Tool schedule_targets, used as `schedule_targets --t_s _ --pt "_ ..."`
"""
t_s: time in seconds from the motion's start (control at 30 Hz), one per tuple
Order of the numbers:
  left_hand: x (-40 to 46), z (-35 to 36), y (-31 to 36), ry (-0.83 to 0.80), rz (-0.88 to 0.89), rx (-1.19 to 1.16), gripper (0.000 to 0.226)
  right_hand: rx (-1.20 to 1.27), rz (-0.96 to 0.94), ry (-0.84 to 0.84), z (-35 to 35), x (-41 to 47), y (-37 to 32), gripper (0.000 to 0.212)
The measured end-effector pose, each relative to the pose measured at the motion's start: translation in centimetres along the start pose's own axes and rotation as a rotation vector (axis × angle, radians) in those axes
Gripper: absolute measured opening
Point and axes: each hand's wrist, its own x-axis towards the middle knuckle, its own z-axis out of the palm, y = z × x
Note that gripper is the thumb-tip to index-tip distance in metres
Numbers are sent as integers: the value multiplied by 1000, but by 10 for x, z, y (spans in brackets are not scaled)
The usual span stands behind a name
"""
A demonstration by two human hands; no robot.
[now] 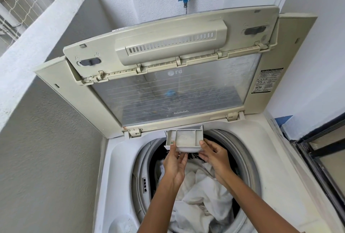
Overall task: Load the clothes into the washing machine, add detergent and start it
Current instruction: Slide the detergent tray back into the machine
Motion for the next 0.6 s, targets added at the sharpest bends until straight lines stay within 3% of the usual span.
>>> schedule_targets --t_s 0.6 --pt "-10 -3 -15 26 4 -62 39 -90 -13 -44 -10 8 -1 24"
